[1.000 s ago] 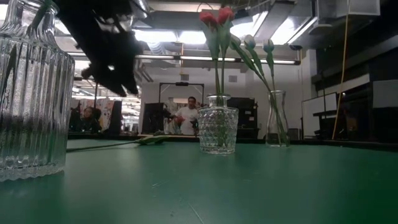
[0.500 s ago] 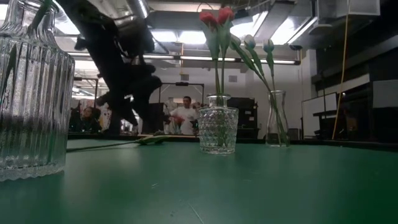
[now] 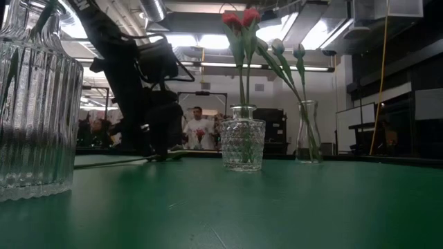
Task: Sort flowers into vase by color
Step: Put the top black tulip into the bottom transparent flower vase
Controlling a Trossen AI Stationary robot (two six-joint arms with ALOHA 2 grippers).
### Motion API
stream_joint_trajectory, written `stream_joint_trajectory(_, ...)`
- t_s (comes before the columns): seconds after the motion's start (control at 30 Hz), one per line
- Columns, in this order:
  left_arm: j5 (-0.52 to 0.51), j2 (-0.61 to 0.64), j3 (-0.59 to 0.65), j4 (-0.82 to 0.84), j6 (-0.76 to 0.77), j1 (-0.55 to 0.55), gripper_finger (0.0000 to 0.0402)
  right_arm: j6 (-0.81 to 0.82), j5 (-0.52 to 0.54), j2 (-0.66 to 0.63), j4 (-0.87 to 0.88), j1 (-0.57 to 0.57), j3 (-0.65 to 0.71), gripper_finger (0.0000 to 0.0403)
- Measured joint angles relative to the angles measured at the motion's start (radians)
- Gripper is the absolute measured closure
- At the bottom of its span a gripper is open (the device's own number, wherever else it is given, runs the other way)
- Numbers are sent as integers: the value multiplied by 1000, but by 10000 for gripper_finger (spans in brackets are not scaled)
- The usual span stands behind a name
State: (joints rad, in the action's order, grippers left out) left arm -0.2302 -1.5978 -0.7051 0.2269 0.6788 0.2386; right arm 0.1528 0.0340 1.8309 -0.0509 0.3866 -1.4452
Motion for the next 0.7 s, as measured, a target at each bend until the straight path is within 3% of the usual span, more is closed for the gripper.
stream_joint_trajectory(0.13,12,-5,0,2,-8,1,211,0,9,0,0,0,0,196)
stream_joint_trajectory(0.43,50,3,0,24,-34,2,385,9,10,0,-4,-1,0,196)
stream_joint_trajectory(0.7,80,92,2,95,-49,19,388,9,20,-4,-4,-1,0,196)
